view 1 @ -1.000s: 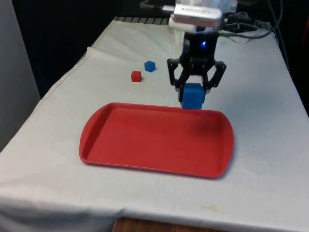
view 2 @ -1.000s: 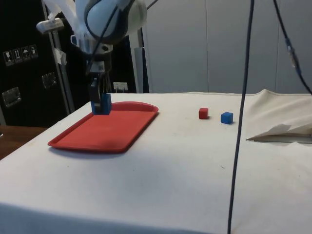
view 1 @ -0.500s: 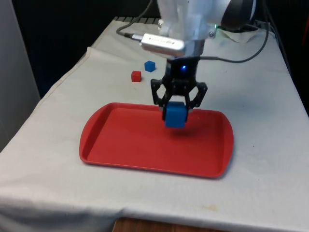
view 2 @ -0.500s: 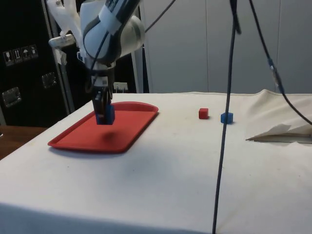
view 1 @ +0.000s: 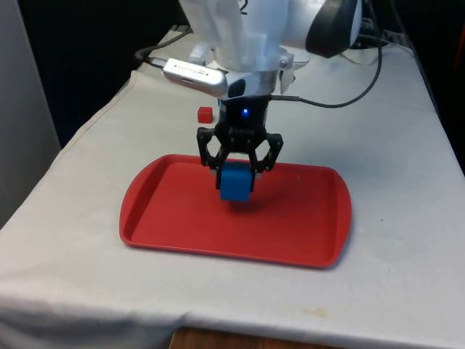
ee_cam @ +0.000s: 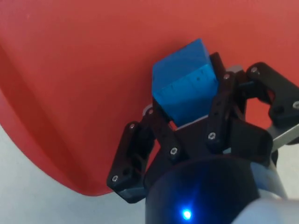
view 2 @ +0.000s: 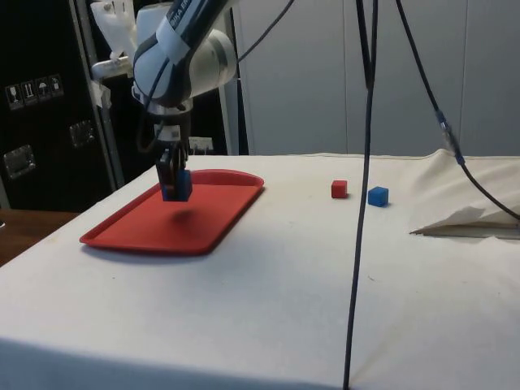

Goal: Pick up the largest block and place it onto the tray.

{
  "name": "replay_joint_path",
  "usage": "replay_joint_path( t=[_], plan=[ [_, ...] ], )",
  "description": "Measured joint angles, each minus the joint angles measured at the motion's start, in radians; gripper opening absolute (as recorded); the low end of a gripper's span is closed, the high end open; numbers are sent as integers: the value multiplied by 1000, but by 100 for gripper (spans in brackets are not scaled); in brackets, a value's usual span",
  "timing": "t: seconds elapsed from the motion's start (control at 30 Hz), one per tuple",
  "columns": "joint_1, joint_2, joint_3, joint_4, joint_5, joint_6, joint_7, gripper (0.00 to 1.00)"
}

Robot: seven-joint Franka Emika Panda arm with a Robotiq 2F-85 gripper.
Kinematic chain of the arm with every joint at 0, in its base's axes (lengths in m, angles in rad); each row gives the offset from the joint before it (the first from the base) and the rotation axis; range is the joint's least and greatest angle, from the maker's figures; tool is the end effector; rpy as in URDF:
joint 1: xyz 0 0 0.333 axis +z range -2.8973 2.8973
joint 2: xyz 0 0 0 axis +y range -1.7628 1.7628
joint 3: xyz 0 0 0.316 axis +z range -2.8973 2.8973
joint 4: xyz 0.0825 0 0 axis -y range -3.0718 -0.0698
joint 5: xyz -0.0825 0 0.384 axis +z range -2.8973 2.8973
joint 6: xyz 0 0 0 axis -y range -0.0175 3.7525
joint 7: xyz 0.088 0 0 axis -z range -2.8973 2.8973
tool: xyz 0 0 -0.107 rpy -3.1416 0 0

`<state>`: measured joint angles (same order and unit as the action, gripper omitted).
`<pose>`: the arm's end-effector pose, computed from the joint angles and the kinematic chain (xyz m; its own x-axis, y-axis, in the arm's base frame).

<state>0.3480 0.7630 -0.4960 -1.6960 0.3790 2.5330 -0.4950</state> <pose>0.6877 -0.0642 0.2101 0.9685 0.2081 0.1367 0.1872 -0.9706 0.1514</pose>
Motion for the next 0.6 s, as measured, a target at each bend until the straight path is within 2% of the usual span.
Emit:
replay_joint_path(
  t=[0.13,0.27,0.4,0.6],
  plan=[
    [-9,5,-5,3,25,-12,-21,0],
    [-10,15,-5,5,44,-12,-31,0],
    [-11,28,-5,9,87,-13,-60,0],
    [-10,30,-2,9,98,-19,-64,0]
  ],
)
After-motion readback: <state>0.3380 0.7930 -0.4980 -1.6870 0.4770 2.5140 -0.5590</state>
